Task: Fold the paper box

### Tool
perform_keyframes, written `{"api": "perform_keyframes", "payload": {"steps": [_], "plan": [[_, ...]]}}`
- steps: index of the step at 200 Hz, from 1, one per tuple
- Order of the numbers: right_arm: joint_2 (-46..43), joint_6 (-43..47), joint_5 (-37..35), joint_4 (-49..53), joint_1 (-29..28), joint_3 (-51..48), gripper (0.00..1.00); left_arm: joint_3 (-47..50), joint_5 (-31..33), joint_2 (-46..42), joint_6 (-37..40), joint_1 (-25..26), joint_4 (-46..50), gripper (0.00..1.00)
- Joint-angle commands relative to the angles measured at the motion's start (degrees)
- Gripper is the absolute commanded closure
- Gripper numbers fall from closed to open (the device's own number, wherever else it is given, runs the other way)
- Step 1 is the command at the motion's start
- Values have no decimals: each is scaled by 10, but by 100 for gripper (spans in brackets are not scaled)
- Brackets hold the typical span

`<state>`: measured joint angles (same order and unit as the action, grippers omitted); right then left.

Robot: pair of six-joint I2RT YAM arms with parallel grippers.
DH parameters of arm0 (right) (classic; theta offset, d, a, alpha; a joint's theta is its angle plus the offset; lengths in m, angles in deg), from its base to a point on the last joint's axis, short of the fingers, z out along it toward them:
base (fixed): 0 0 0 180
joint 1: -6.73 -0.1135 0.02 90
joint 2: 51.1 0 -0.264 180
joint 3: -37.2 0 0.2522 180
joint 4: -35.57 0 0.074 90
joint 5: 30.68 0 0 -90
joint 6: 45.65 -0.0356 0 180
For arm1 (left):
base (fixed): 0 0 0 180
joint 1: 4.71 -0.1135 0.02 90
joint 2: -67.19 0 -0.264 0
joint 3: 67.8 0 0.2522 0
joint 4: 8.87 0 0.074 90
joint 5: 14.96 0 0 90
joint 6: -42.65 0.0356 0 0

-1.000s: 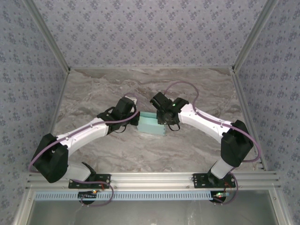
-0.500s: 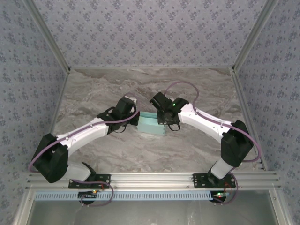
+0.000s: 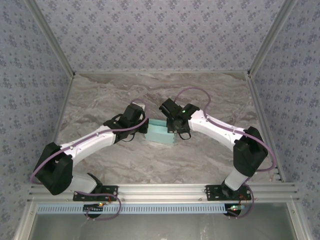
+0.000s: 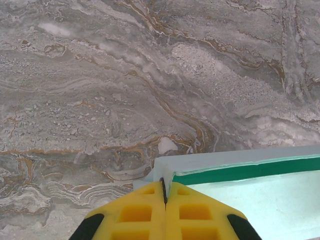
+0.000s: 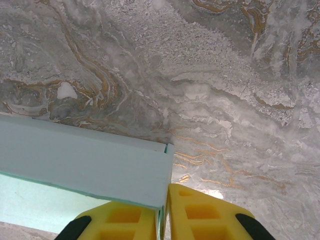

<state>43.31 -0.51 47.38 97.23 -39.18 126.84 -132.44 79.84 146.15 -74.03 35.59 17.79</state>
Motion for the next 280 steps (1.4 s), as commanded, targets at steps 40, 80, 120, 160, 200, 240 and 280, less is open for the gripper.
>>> {"api": "perform_keyframes", "payload": {"steps": [40, 80, 120, 160, 200, 240, 280], "plan": [[12, -8, 1, 6, -9, 37, 84, 0, -4, -4, -13, 7, -10, 100], [14, -3, -4, 11, -11, 46, 81, 1, 3, -6, -11, 8, -9, 100], [16, -4, -8, 11, -12, 39, 87, 3, 4, -7, -15, 8, -9, 100], [20, -10, -2, 3, -15, 33, 87, 6, 4, -10, -19, 10, -13, 100], [18, -14, 0, 0, -15, 31, 85, 10, 9, -13, -21, 11, -15, 100], [17, 1, -33, 18, -18, 44, 82, 14, 13, -15, -21, 11, -15, 100], [18, 3, -29, 12, -21, 44, 88, 11, 14, -14, -22, 11, -16, 100]]}}
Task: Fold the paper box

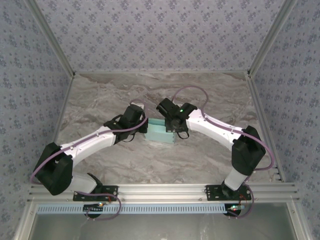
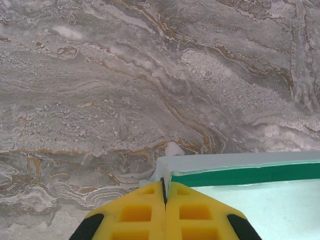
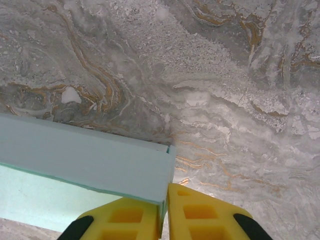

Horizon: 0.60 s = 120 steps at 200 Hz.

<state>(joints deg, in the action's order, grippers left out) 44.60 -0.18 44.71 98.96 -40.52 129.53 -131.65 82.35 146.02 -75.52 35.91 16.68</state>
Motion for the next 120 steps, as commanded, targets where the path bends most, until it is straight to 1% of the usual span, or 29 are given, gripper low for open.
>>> {"api": "perform_keyframes", "payload": {"steps": [1, 72, 120], "plan": [[6, 0, -2, -5, -8, 17, 88, 3, -11, -12, -7, 8, -5, 100], [7, -4, 10, -21, -10, 20, 82, 2, -7, -12, -8, 9, -5, 100], [-4, -9, 22, -44, -7, 6, 88, 3, -5, -10, -10, 10, -5, 100]]}}
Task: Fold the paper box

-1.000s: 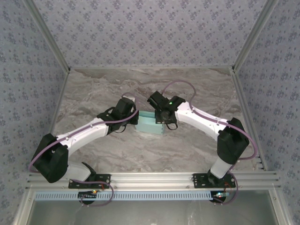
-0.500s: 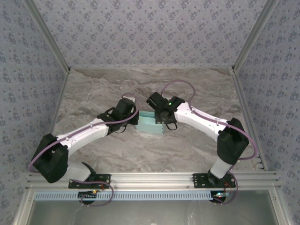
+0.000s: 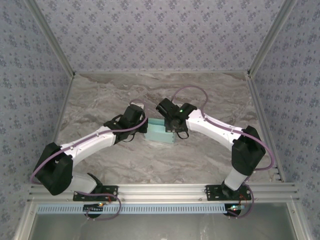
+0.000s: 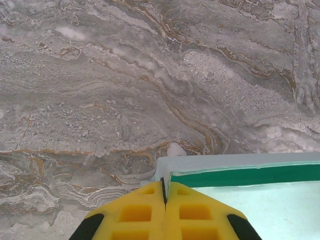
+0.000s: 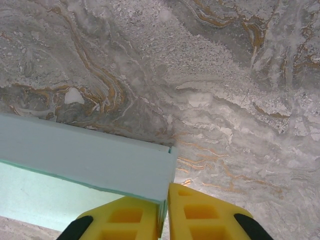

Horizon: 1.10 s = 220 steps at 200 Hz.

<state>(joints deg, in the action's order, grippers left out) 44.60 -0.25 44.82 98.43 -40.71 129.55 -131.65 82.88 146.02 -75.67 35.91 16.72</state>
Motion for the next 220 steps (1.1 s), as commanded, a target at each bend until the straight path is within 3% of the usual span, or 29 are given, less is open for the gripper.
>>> {"api": "perform_keyframes", "payload": {"steps": [1, 89, 123, 220], "plan": [[-3, -9, 21, -39, -5, 6, 88, 3, -11, -10, -9, 10, -6, 100], [-8, -16, 38, -57, 1, 5, 87, 1, -10, -6, -10, 10, -11, 100], [-5, -13, 43, -61, 1, 7, 93, 0, -12, -4, -10, 10, -13, 100], [-17, 6, 31, -51, 1, -18, 71, 13, 8, -9, -7, 11, -10, 100]]}}
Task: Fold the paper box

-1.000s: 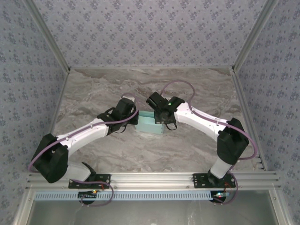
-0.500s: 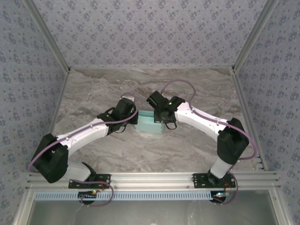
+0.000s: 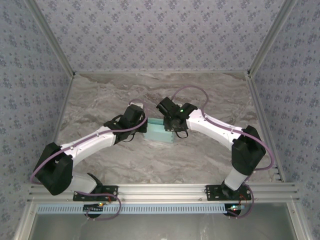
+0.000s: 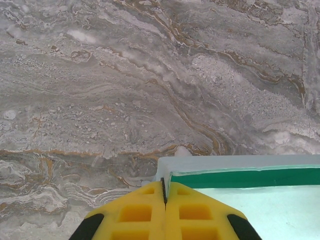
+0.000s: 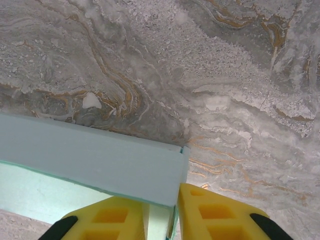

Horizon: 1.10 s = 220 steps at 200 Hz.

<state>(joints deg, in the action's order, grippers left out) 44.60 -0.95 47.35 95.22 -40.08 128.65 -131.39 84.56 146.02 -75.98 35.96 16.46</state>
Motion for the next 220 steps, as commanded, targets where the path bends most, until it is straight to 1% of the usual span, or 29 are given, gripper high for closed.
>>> {"api": "perform_keyframes", "payload": {"steps": [1, 25, 50, 65, 69, 83, 94, 96, 108, 122, 130, 137, 143, 151, 154, 157, 168, 176, 185, 191, 198, 206, 220], "plan": [[-19, 14, 5, -19, -5, -10, 71, 10, -9, -9, -4, 11, -8, 100], [-41, 35, 1, -28, 0, -29, 63, 11, 2, -11, 3, 16, -8, 100], [-72, 66, 15, -55, 9, -58, 52, 10, 16, -10, 13, 24, -3, 100], [-93, 87, 21, -67, 12, -70, 48, 10, 18, -9, 15, 27, -3, 100], [-98, 113, 24, -71, 11, -73, 47, 9, 18, -8, 17, 26, -3, 100], [-119, 147, 27, -82, 12, -84, 46, 9, 19, -7, 17, 27, -3, 100], [-138, 190, 35, -96, 14, -89, 45, 8, 19, -7, 19, 27, -3, 100], [-142, 198, 35, -99, 15, -104, 44, 8, 19, -7, 20, 27, -3, 100], [-166, 252, 26, -112, 18, -129, 44, 7, 19, -8, 22, 28, -2, 100], [-199, 320, 2, -153, 23, -161, 43, 6, 19, -9, 25, 28, -1, 100], [-220, 378, -4, -178, 30, -184, 42, 5, 18, -11, 29, 29, 0, 100], [-240, 451, 21, -209, 39, -211, 40, 6, 19, -12, 30, 29, 1, 100], [-257, 499, 37, -228, 42, -232, 33, 6, 19, -14, 32, 29, 1, 100], [-275, 526, 34, -260, 48, -260, 14, 6, 19, -15, 34, 29, 3, 100], [-280, 537, 38, -267, 50, -269, 4, 6, 19, -16, 34, 29, 3, 100], [-285, 547, 46, -273, 52, -275, 0, 6, 18, -16, 34, 29, 3, 100], [-294, 573, 64, -286, 66, -290, 0, 6, 18, -18, 36, 29, 2, 100], [-297, 592, 107, -282, 83, -295, 0, 6, 18, -19, 37, 28, 3, 100], [-299, 619, 131, -290, 98, -302, 0, 5, 18, -20, 38, 29, 4, 100], [-300, 642, 161, -293, 108, -309, 1, 5, 17, -21, 40, 30, 5, 100], [-303, 684, 215, -297, 117, -321, 1, 5, 16, -22, 41, 29, 6, 100], [-306, 738, 255, -304, 121, -336, 1, 5, 17, -24, 43, 29, 7, 100], [-306, 821, 276, -313, 122, -353, 0, 3, 16, -25, 45, 29, 9, 100]]}}
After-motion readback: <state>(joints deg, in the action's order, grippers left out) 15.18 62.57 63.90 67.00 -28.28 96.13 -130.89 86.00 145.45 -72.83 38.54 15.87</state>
